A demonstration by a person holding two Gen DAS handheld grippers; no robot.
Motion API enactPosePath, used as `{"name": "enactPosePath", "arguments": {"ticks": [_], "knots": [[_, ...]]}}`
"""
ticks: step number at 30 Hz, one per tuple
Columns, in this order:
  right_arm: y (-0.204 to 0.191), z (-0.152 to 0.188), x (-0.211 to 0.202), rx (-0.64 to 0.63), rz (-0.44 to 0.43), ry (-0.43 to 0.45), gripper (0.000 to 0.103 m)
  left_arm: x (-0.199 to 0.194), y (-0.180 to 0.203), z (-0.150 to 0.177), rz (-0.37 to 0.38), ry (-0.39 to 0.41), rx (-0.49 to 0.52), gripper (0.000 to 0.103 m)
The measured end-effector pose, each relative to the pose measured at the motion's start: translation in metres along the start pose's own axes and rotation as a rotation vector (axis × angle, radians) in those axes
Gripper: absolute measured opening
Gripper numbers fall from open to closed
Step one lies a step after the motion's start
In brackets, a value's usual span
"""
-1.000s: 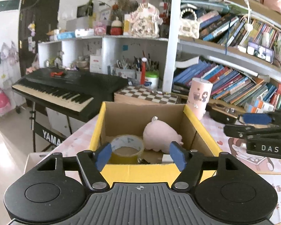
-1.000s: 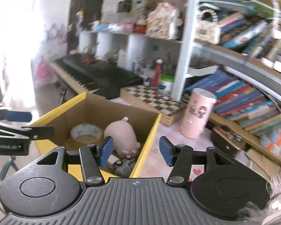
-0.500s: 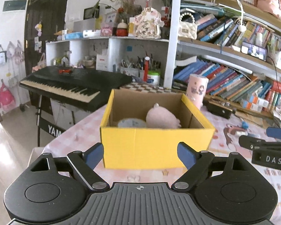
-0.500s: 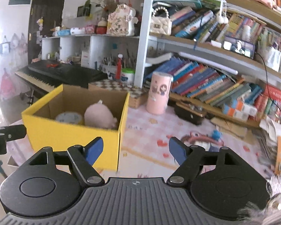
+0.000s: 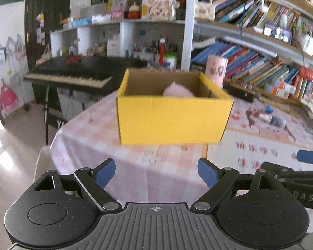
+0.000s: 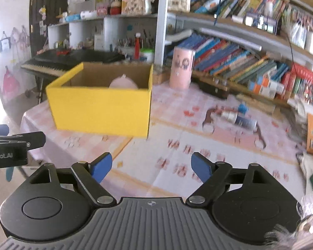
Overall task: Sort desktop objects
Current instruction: 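Withdraw both tools from the yellow box back over the mat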
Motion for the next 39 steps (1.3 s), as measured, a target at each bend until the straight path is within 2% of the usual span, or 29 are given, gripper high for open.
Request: {"name": "enactPosePath", "arguments": {"ticks": [6,15,29,39], "knots": [[0.003,0.015,-0.005,0.035,0.024,-0.037,0.083,0.002,-0.003,0.016,0.003,-0.060,0.001,0.088],[0.014,0.026,-0.017,0.068,0.061,-0.043,0.085,-0.002,0.021,0.026,0.068,-0.078,0.076,0.089],[0.055,0.043,-0.036,0.175,0.173,-0.041,0.089,-0.004,0.082,0.027,0.218,-0.069,0.224,0.090],[0.091,0.043,-0.042,0.217,0.242,-0.044,0.089,0.003,0.125,0.020,0.299,-0.066,0.278,0.093]]}}
Point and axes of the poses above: each gripper's, at about its wrist camera, not at the fingertips, and x roughly the way its jaws point, y to its right, z to its underside, the point moved 9 cm from there along x, roughly the way its jaws point, and after that the axes turned 13 degrees about -z, right-handed, at the moved point
